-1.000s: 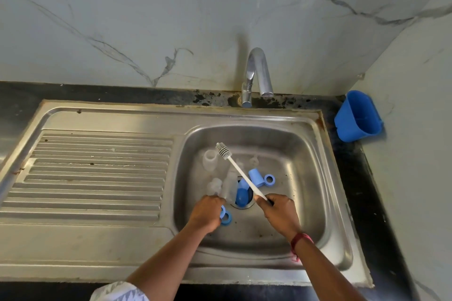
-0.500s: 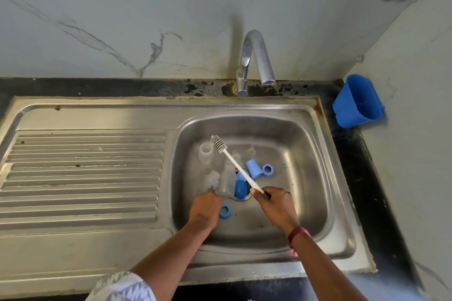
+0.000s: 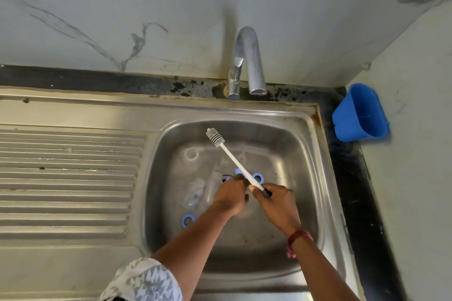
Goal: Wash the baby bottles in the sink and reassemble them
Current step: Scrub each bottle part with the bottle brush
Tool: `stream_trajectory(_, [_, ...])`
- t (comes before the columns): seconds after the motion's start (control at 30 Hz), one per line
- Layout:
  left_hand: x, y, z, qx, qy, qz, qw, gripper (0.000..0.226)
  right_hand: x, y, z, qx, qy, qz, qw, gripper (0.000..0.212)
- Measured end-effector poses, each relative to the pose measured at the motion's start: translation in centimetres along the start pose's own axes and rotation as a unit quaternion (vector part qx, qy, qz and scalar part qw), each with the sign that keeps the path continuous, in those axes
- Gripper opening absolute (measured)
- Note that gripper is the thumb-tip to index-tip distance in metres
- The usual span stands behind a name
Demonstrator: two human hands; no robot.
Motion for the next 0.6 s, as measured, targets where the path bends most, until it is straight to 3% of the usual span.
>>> stream_trajectory(0.23, [-0.9, 4.2, -1.1, 0.065, -0.03, -0.036, 0.997, 0.018, 1.7, 2.8, 0.1, 0.024, 0.016, -0.001, 1.0, 0.034])
stream_trajectory(0.37, [-1.7, 5.5, -2.0, 0.043, -0.018, -0.008, 0.999, 0.016, 1.9, 3.5, -0.6, 0.033, -0.004, 0.019, 0.999, 0.034])
stream_trajectory(0.6, [-2.8, 5.6, -2.5, 0.049, -0.113, 0.009, 0.992, 0.015, 1.7, 3.3, -0.8, 0.016, -0.016, 0.033, 0.999, 0.024])
Point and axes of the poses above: each hand's wrist, its own y-axis towards the middle knuckle, its own x-axis out of the back of the hand, z = x × y, the point moved 3 cm from there along y, towards the middle knuckle, and after that the axes turned 1 degree about z, right-handed, at the moved point
